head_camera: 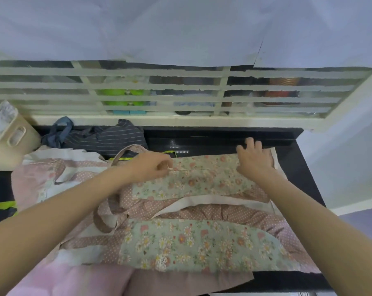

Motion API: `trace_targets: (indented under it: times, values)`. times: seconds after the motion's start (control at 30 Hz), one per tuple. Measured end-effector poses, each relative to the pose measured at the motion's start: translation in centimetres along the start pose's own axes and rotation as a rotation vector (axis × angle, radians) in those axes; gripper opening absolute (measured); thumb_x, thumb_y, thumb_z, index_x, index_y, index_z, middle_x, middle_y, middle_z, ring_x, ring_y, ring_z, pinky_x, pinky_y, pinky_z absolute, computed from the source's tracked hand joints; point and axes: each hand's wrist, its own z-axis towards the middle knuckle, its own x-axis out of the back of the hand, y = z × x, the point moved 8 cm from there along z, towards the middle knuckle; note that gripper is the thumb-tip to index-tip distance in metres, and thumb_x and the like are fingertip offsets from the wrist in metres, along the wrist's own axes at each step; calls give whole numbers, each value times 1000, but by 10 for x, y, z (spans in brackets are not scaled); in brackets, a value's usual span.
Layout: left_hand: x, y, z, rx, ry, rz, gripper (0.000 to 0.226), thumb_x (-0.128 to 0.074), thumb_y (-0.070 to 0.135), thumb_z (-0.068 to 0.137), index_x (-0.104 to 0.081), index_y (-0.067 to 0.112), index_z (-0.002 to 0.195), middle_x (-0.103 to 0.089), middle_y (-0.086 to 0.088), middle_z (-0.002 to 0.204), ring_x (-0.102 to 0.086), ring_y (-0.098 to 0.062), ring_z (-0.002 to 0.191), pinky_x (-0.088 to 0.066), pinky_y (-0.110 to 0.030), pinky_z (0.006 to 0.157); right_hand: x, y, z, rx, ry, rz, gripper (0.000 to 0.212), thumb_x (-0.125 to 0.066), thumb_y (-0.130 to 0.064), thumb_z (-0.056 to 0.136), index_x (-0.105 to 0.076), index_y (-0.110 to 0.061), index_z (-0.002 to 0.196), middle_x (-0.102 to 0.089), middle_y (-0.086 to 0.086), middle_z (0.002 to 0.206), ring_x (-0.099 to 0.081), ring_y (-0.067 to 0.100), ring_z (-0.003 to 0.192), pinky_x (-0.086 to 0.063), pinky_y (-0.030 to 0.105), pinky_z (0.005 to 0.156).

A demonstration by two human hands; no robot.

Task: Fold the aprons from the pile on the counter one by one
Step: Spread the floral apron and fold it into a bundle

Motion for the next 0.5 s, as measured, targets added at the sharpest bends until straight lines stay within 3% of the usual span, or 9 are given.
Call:
trace_targets:
  times: [0.07, 0.17, 0.2, 0.27, 0.37, 0.43, 0.5]
  values:
    - [9, -18, 7, 52, 30, 147, 42, -53, 29, 94, -44, 22, 134, -51, 1, 132, -53, -17, 115, -41, -31, 97, 2, -42, 15, 133, -150, 179, 73, -65, -30, 86, -24, -19, 145, -7, 14, 154, -17, 38, 137, -30, 49, 107]
    - [-16, -42, 8, 165, -227, 314, 65, -51, 37, 94, -20, 23, 148, -25, -5, 153, -26, -27, 139, -27, -39, 112, -46, -79, 6, 137, -516, 232, 105, -70, -37, 83, 9, -27, 151, 22, 11, 155, 2, 45, 142, -20, 55, 112]
    - [-17, -54, 7, 237, -230, 383, 71, -51, 42, 93, -13, 24, 150, -16, -5, 156, -17, -30, 142, -23, -43, 113, -70, -82, -1, 105, -603, 174, 109, -67, -38, 85, 22, -26, 147, 29, 14, 152, 5, 49, 141, -20, 56, 113]
    - [-1, -76, -1, 376, -132, 533, 79, -47, 53, 91, -5, 24, 150, -6, -6, 158, -9, -35, 143, -18, -48, 113, -97, -80, -11, 49, -655, 66, 110, -61, -38, 89, 35, -23, 141, 39, 20, 146, 12, 56, 136, -21, 59, 112]
    - [29, -95, -24, 589, 32, 658, 84, -40, 60, 91, 4, 20, 151, 7, -13, 157, -4, -45, 141, -15, -52, 113, -90, -81, -20, 57, -655, -30, 105, -56, -37, 92, 35, -12, 140, 37, 24, 145, 17, 53, 136, -13, 62, 112]
    - [62, -106, -45, 757, 209, 652, 82, -43, 52, 94, 7, 17, 150, 10, -25, 154, -10, -51, 138, -22, -54, 109, -79, -84, -23, 42, -665, -40, 105, -56, -33, 93, 35, -8, 139, 37, 23, 145, 18, 53, 136, -11, 61, 112]
    - [89, -122, -68, 920, 251, 593, 75, -40, 36, 98, 11, 16, 149, 10, -30, 152, -28, -49, 132, -38, -48, 93, -87, -83, -18, 11, -682, -62, 107, -58, -33, 92, 36, -10, 138, 39, 23, 144, 15, 54, 136, -17, 61, 111]
